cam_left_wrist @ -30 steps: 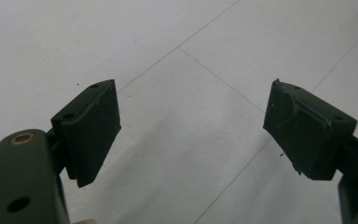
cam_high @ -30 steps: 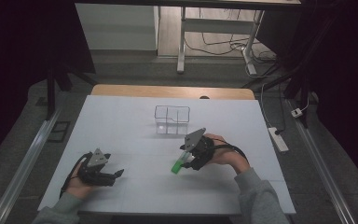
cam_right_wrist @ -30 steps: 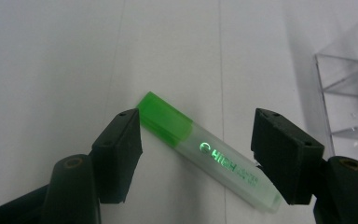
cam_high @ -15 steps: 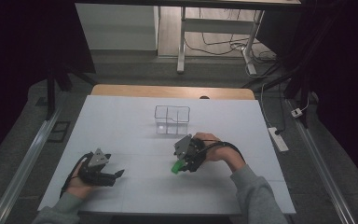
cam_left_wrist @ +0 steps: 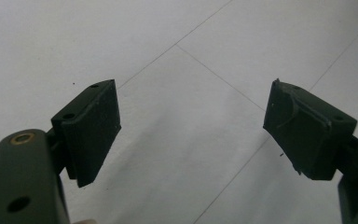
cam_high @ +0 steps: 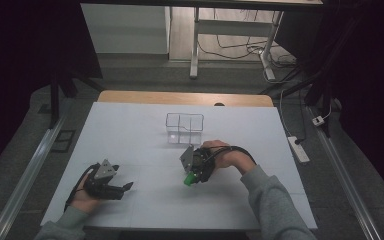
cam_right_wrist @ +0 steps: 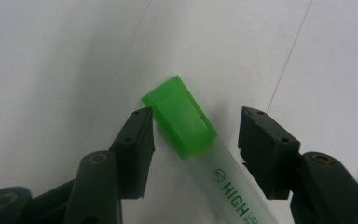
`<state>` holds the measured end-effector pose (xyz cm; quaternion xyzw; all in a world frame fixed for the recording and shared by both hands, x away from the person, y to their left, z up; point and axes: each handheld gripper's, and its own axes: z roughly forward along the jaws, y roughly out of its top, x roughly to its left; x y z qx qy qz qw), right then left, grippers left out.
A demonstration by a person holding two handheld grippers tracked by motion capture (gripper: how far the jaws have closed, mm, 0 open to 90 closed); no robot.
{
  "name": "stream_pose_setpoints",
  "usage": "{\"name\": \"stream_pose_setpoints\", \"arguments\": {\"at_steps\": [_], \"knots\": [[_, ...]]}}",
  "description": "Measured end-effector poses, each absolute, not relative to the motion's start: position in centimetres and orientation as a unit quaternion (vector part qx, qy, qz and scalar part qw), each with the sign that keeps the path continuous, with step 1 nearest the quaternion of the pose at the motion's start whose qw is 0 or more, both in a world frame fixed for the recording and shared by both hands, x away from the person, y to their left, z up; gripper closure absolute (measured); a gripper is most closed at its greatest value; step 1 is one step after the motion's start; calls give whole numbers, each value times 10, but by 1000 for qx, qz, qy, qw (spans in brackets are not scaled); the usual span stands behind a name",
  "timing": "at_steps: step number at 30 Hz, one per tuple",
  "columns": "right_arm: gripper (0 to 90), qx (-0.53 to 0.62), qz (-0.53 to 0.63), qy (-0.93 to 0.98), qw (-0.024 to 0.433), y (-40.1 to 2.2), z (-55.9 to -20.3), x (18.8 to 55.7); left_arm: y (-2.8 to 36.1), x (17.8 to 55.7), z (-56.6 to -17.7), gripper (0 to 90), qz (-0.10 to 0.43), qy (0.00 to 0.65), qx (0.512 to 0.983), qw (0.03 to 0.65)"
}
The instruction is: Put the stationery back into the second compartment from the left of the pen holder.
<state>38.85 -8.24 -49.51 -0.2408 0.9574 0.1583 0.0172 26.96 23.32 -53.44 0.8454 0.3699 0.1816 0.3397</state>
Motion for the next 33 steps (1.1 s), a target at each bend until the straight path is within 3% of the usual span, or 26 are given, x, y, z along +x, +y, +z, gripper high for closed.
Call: {"name": "stream_pose_setpoints", "arguments": {"at_steps": [14, 20, 33], "knots": [[509, -265, 141, 954, -19, -76, -502, 397, 232, 270, -535, 181, 181, 369, 847, 338], [652, -267, 136, 953, -44, -78, -502, 397, 232, 270, -535, 181, 181, 369, 847, 337], [664, -206, 208, 956, -2, -92, -495, 392, 232, 269, -535, 181, 181, 370, 846, 338]]}}
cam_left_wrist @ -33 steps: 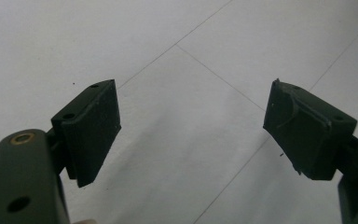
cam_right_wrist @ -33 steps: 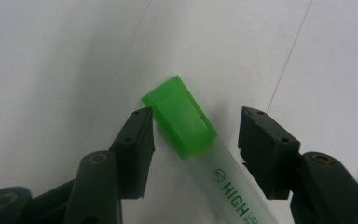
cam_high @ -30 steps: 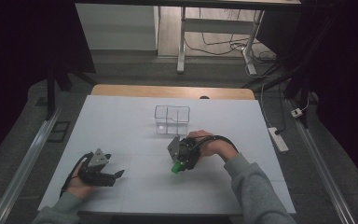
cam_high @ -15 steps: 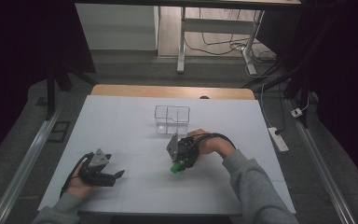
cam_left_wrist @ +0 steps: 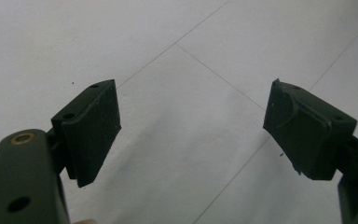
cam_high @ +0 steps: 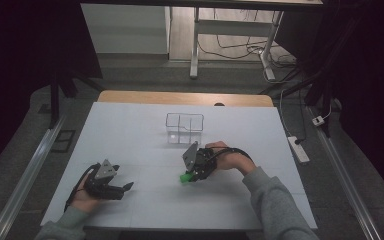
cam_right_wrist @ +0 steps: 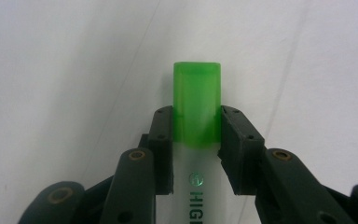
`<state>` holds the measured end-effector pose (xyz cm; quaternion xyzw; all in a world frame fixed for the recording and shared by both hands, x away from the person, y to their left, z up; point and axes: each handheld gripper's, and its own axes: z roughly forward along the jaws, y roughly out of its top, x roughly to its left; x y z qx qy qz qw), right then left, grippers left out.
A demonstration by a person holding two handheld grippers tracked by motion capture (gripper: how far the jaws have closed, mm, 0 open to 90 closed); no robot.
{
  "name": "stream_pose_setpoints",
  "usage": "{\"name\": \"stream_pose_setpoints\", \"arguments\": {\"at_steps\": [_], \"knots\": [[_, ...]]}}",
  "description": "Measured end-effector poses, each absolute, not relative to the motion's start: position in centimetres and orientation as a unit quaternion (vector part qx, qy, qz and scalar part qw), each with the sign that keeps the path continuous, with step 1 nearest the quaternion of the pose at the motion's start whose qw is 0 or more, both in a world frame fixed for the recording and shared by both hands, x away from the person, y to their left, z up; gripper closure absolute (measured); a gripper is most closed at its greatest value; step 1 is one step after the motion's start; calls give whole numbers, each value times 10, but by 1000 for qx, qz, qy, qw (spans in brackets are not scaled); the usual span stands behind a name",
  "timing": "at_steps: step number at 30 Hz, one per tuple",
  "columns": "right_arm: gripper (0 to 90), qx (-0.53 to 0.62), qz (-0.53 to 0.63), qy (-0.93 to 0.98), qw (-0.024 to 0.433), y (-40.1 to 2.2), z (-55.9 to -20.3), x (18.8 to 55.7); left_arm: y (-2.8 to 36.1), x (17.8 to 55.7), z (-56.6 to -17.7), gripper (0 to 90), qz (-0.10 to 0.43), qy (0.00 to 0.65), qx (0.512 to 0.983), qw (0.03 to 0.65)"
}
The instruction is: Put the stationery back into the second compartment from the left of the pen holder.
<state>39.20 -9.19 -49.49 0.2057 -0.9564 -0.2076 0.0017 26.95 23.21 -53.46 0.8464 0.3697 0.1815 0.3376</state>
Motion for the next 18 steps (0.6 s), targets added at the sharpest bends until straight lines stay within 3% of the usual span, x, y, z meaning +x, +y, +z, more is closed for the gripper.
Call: {"name": "stream_pose_setpoints", "arguments": {"at_steps": [18], "knots": [[664, 16, -382, -923, -44, -132, -465, 402, 232, 270, -535, 181, 180, 371, 846, 337]]}}
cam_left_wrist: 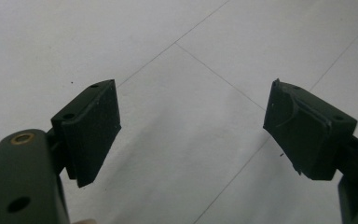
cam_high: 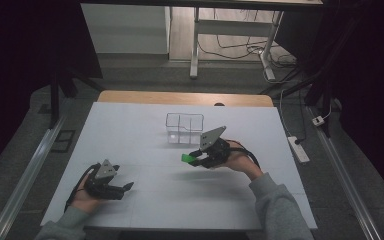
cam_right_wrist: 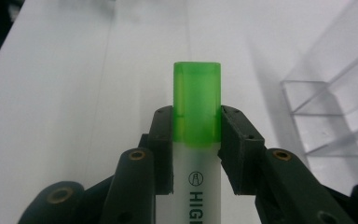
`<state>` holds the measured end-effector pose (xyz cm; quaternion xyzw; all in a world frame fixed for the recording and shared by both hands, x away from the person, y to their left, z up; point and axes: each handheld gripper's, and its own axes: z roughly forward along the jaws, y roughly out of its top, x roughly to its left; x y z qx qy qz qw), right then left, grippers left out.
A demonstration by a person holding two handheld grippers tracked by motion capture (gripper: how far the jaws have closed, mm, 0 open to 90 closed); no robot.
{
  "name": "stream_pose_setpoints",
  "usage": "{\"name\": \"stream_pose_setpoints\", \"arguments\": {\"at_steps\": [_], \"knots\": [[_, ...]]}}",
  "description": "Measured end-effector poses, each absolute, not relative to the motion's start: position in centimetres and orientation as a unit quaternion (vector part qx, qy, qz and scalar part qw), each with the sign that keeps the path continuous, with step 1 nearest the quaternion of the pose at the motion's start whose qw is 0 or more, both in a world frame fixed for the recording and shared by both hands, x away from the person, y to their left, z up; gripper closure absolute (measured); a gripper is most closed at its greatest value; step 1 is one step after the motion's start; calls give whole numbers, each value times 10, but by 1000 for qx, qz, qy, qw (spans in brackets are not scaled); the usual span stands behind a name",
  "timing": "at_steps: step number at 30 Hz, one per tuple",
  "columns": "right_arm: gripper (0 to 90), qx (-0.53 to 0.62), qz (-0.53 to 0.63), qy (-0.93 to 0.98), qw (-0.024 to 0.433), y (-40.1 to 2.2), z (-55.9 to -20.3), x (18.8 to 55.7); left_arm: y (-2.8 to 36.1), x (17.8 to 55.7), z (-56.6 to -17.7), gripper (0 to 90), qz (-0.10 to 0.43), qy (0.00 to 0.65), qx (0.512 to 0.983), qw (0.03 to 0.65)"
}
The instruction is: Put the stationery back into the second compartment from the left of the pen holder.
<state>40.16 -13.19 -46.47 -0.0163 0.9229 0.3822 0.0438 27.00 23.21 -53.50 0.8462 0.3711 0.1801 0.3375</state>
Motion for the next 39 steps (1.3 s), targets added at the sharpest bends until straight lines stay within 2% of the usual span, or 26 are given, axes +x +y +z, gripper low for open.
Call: {"name": "stream_pose_setpoints", "arguments": {"at_steps": [13, 39], "knots": [[664, 62, 434, 897, 58, -138, -454, 397, 233, 270, -535, 180, 181, 373, 845, 338], [663, 142, 476, 858, 129, -138, -442, 401, 233, 270, -534, 181, 182, 371, 845, 339]]}}
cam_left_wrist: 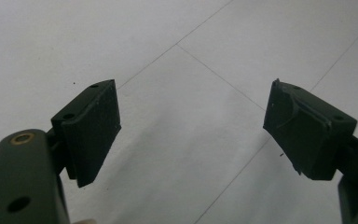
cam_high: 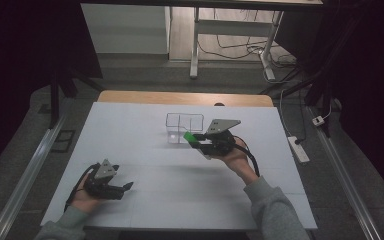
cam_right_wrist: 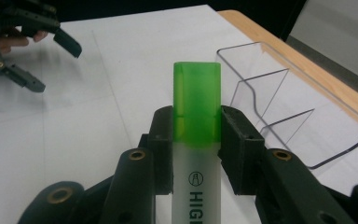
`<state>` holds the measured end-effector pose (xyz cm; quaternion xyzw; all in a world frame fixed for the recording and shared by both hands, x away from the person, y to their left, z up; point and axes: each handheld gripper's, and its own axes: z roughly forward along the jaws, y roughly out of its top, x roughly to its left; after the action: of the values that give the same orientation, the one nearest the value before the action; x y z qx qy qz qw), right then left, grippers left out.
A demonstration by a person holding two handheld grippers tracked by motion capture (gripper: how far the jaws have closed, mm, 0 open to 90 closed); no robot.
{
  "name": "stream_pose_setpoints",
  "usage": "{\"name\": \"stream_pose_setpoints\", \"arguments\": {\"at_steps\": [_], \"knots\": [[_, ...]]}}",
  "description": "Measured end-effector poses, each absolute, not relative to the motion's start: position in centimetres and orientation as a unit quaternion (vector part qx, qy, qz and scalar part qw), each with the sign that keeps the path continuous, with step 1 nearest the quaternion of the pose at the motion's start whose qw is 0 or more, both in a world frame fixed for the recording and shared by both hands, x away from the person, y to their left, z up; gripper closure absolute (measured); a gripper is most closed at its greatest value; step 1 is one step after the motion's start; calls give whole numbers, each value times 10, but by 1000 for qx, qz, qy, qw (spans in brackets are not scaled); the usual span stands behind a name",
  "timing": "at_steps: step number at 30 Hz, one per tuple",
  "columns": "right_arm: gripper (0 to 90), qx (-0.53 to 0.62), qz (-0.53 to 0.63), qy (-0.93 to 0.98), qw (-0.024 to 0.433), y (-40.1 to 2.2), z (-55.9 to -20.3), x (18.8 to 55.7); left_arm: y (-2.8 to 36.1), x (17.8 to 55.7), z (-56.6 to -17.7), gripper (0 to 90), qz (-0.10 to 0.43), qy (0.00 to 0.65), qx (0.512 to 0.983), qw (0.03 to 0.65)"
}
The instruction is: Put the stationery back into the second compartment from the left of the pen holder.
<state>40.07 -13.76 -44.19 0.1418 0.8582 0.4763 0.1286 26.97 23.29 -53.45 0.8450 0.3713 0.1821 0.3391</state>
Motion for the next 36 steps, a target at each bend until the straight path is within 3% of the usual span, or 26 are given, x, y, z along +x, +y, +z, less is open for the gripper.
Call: {"name": "stream_pose_setpoints", "arguments": {"at_steps": [18, 36], "knots": [[663, 154, 514, 827, 168, -119, -420, 410, 233, 269, -534, 181, 182, 373, 843, 342], [663, 176, 528, 812, 176, -105, -413, 432, 233, 269, -535, 182, 181, 372, 844, 341]]}}
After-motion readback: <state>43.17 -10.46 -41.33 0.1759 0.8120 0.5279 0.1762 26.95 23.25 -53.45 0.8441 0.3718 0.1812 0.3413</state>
